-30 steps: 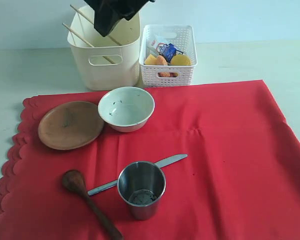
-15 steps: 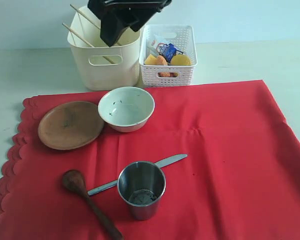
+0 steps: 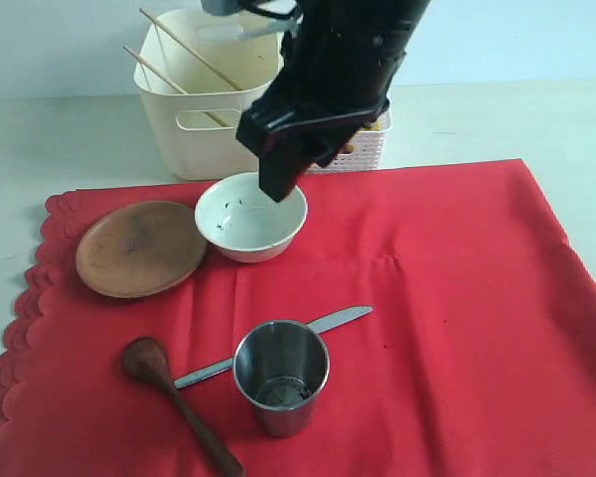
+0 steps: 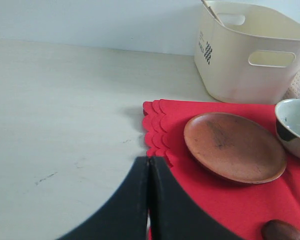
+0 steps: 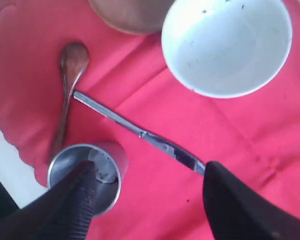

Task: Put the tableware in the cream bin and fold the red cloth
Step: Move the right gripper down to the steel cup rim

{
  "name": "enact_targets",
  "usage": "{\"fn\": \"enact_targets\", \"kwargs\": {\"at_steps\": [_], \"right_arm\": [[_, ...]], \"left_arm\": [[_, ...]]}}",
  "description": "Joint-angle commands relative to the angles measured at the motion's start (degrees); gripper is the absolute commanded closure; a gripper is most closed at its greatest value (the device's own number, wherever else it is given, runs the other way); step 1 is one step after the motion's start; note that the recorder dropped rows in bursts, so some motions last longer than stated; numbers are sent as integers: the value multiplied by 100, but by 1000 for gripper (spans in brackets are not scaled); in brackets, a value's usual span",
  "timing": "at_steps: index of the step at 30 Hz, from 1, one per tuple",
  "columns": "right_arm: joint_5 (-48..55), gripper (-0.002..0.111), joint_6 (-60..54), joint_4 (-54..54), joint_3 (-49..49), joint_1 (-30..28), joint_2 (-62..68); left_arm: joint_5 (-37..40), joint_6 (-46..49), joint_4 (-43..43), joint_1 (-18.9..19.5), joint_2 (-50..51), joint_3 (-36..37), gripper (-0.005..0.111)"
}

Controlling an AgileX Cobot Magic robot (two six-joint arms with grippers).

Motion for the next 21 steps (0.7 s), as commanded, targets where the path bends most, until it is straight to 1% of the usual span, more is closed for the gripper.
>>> {"fn": "enact_targets", "kwargs": {"at_steps": [1, 8, 17, 21], "right_arm": [[-59, 49, 2, 0, 495, -1, -83], [-547, 49, -9, 24, 1228, -1, -83], [-717, 49, -632, 1068, 1957, -1, -83], [-1055, 49, -646, 1093, 2249, 15, -83]], "left_arm": [[-56, -21, 26, 18, -24, 16, 107], [-56, -21, 26, 18, -24, 16, 107], [-56, -21, 26, 18, -24, 16, 107], [-56, -21, 26, 18, -24, 16, 107]]}}
